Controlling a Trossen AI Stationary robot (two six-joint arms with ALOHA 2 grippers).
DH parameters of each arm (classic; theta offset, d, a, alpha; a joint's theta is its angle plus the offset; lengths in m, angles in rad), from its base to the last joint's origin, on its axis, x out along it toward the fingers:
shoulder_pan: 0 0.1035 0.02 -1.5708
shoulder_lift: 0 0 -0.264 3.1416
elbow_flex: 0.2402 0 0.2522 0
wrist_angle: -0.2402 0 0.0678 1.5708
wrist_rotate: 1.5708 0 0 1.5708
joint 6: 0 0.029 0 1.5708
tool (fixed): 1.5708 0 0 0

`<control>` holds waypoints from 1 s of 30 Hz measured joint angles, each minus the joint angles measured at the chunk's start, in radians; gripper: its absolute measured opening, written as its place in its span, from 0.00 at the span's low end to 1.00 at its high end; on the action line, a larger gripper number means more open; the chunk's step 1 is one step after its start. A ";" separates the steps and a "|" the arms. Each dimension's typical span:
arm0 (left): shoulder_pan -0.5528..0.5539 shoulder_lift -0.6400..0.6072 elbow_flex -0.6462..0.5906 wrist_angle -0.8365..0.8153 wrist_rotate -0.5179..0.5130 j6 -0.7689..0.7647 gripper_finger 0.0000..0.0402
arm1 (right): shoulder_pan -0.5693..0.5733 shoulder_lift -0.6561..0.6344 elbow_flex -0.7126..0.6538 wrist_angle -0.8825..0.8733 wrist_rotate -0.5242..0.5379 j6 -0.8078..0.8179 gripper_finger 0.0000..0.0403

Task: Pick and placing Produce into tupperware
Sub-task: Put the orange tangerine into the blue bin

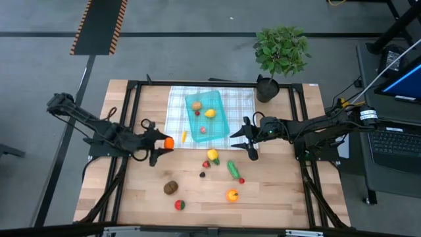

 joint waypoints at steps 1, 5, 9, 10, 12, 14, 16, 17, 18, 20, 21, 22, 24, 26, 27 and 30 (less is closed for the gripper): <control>0.000 -0.017 -0.029 0.043 0.020 0.013 0.59 | 0.000 0.000 0.000 0.000 -0.001 -0.003 0.48; 0.001 -0.054 -0.129 0.221 0.105 0.068 0.59 | 0.000 0.000 0.000 0.002 -0.034 -0.003 0.48; 0.001 -0.077 -0.185 0.330 0.151 0.099 0.59 | 0.000 0.000 0.000 0.012 -0.047 -0.001 0.48; 0.001 -0.080 -0.192 0.338 0.152 0.104 0.59 | 0.000 0.000 0.000 0.011 -0.048 0.010 0.48; 0.001 -0.081 -0.200 0.334 0.152 0.106 0.59 | 0.000 0.000 0.000 0.010 -0.047 0.039 0.48; 0.002 -0.080 -0.200 0.336 0.153 0.111 0.59 | 0.000 0.000 0.000 0.013 -0.045 0.069 0.48; 0.005 -0.080 -0.200 0.337 0.155 0.125 0.59 | 0.000 0.000 0.000 0.013 -0.044 0.077 0.48; 0.011 -0.080 -0.200 0.337 0.155 0.127 0.59 | 0.000 0.000 0.000 0.013 -0.044 0.076 0.48; 0.018 -0.080 -0.200 0.337 0.154 0.126 0.59 | 0.000 0.000 0.000 0.014 -0.043 0.075 0.48; 0.037 -0.080 -0.200 0.337 0.151 0.122 0.59 | 0.000 0.000 0.000 0.020 -0.014 0.076 0.48; 0.048 -0.080 -0.200 0.338 0.151 0.122 0.59 | 0.000 0.000 0.000 0.024 0.014 0.077 0.48; 0.061 -0.080 -0.200 0.338 0.149 0.122 0.59 | 0.000 0.000 0.000 0.030 0.048 0.077 0.48; 0.087 -0.074 -0.200 0.340 0.121 0.120 0.59 | 0.000 0.000 0.000 0.050 0.122 0.096 0.48; 0.115 -0.066 -0.200 0.339 0.083 0.118 0.59 | 0.000 0.000 0.000 0.066 0.172 0.121 0.48; 0.129 -0.063 -0.200 0.340 0.063 0.122 0.59 | 0.000 0.000 0.000 0.067 0.194 0.124 0.48; 0.175 -0.051 -0.200 0.340 0.025 0.122 0.59 | 0.000 0.000 0.000 0.069 0.253 0.125 0.48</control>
